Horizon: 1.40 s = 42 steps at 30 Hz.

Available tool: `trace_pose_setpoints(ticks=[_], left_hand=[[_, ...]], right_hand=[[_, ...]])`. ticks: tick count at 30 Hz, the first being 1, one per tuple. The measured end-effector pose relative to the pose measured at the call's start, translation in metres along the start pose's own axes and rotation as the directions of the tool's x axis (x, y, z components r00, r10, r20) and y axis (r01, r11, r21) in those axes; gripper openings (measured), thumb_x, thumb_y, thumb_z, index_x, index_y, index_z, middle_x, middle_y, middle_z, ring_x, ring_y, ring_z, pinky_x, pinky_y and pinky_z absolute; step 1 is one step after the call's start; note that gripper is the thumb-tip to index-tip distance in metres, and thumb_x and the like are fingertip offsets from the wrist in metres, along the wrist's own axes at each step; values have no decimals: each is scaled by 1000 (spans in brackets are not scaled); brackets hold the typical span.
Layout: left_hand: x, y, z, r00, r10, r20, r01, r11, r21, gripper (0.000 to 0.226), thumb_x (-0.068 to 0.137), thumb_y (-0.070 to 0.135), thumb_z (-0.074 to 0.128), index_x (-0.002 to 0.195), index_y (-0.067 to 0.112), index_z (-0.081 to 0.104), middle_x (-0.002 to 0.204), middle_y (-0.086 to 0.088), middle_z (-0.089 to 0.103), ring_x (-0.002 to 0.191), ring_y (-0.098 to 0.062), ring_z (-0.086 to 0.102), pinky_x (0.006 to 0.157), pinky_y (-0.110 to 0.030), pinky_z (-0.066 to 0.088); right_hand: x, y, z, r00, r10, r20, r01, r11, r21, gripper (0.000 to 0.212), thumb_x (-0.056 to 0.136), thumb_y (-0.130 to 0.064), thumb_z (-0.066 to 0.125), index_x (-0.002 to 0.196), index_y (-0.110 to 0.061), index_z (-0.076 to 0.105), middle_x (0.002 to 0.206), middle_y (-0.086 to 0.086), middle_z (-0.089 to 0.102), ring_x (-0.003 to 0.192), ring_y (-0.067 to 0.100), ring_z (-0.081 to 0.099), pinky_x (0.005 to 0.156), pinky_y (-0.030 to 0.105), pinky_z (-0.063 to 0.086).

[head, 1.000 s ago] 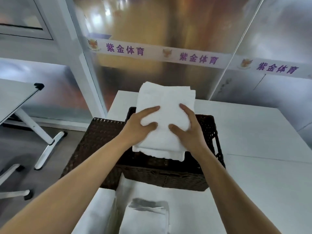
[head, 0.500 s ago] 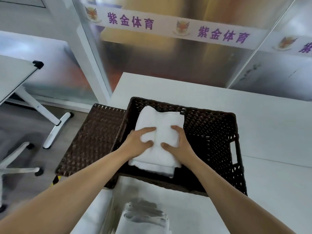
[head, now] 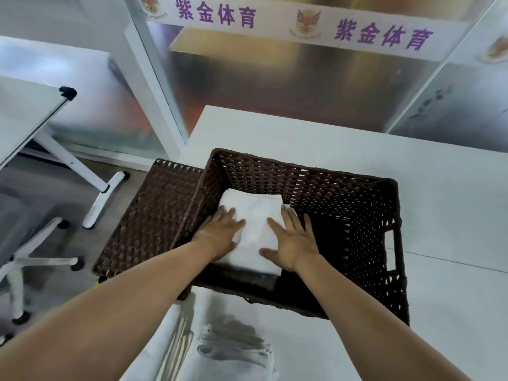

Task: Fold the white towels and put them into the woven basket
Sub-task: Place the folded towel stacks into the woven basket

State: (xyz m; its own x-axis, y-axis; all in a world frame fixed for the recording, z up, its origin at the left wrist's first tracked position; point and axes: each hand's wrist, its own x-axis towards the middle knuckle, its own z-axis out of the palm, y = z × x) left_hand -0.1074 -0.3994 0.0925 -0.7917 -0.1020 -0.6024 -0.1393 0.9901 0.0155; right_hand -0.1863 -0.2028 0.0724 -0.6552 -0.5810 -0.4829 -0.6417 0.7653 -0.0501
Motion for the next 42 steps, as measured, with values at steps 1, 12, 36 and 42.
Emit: trace_pose_setpoints(ticks=[1, 12, 36, 42], left_hand=[[-1, -1, 0, 1000, -5, 11, 5, 1000, -5, 68, 105, 33, 44, 160, 33, 5, 168, -2, -15, 153, -27, -16, 124, -46, 7], [-27, 8, -22, 979, 14, -205, -16, 1000, -9, 61, 101, 39, 49, 156, 34, 24, 167, -5, 13, 152, -31, 14, 120, -48, 21], [-216, 31, 29, 625, 26, -780, -259, 950, -176, 30, 92, 27, 63, 122, 27, 64, 132, 1, 56, 124, -27, 50, 101, -44, 38], [-253, 32, 92, 638, 48, -768, -291, 939, -183, 31, 91, 27, 64, 122, 26, 63, 131, 1, 56, 122, -27, 50, 99, -42, 40]], right_hand=[[0, -1, 1, 1000, 11, 11, -11, 1000, -3, 91, 91, -79, 35, 163, -35, 1, 168, 9, -23, 154, 23, -25, 122, 56, -14], [-17, -6, -22, 966, -24, -258, 50, 994, 94, 69, 98, -50, 49, 158, -28, 25, 166, 7, 21, 150, 28, 22, 123, 47, 15], [-190, -81, -18, 768, 192, -611, 119, 895, 431, 45, 96, -30, 60, 140, -23, 54, 140, 0, 53, 123, 26, 53, 104, 46, 40], [-240, -127, 25, 753, 236, -615, 128, 864, 488, 42, 93, -29, 60, 135, -26, 57, 133, -5, 55, 119, 21, 53, 104, 42, 38]])
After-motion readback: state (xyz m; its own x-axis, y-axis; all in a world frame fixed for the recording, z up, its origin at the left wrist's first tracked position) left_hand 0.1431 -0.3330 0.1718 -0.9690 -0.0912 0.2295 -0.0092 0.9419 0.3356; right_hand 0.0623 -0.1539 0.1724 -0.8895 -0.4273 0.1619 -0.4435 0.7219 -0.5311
